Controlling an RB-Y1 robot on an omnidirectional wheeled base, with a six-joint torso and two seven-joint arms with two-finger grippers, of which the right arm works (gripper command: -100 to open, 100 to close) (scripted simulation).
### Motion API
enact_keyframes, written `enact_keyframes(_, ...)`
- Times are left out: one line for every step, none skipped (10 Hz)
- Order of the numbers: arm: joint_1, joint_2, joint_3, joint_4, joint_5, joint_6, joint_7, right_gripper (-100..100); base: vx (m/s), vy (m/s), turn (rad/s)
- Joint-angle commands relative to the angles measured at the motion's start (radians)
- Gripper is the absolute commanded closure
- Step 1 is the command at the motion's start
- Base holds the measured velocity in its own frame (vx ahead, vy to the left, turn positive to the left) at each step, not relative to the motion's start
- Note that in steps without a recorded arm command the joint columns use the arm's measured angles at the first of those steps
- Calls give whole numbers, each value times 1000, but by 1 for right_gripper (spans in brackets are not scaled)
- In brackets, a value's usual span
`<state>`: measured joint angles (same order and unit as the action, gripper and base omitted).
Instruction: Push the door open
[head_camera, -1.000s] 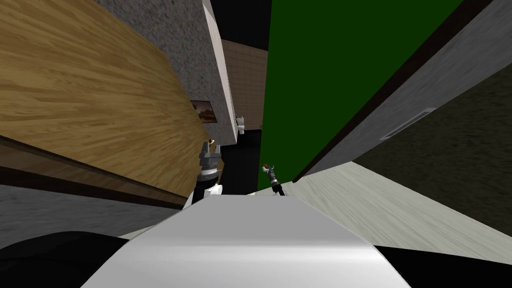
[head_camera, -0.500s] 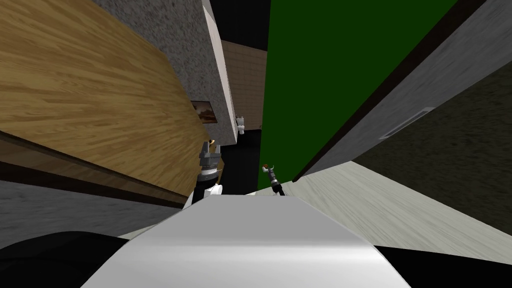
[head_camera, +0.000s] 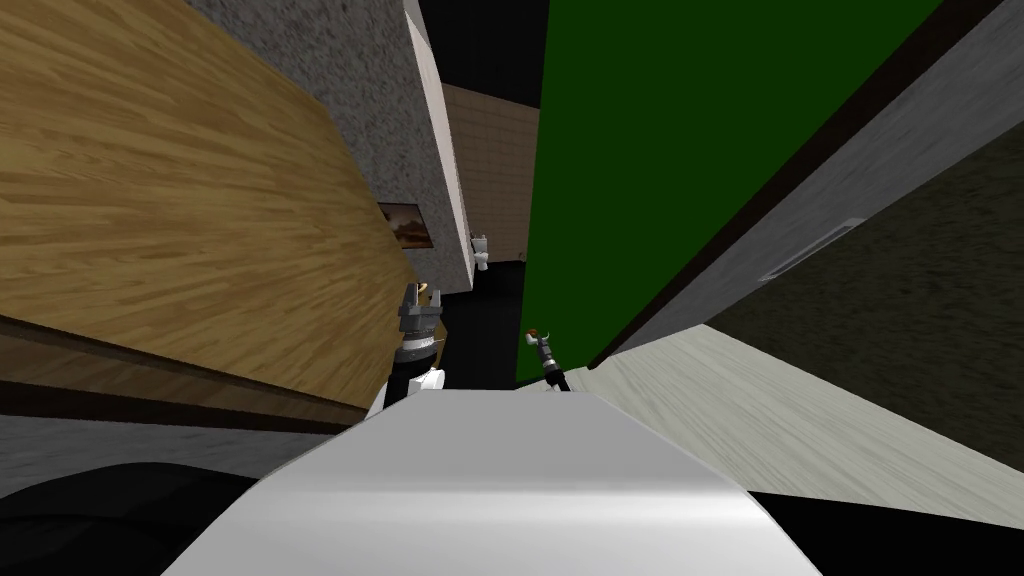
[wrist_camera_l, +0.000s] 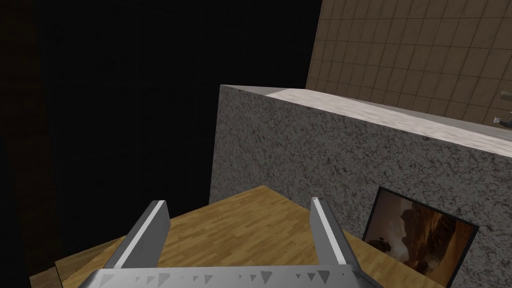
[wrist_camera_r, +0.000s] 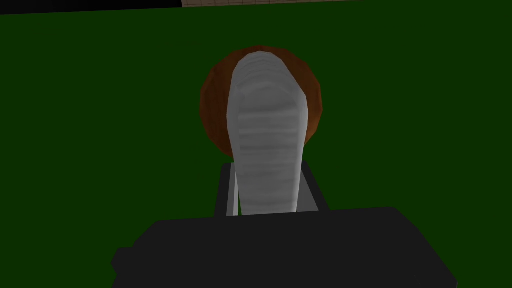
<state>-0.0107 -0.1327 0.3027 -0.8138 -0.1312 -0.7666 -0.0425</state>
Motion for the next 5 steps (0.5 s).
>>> enact_keyframes(-8,-6,-24,-1,-8,-8,4,100,188,95,-39)
enact_keyframes(-10,-5,-36,3,-13,-7,7,100,172,103,-56)
enact_keyframes(-10,-5,-36,3,-13,-7,7,100,117,69,-25)
enact_keyframes(-13,-4,-57,9,-20,-7,14,100,152,75,-48)
enact_keyframes(-14,-4,-64,11,-23,-7,16,100,147,88,-57)
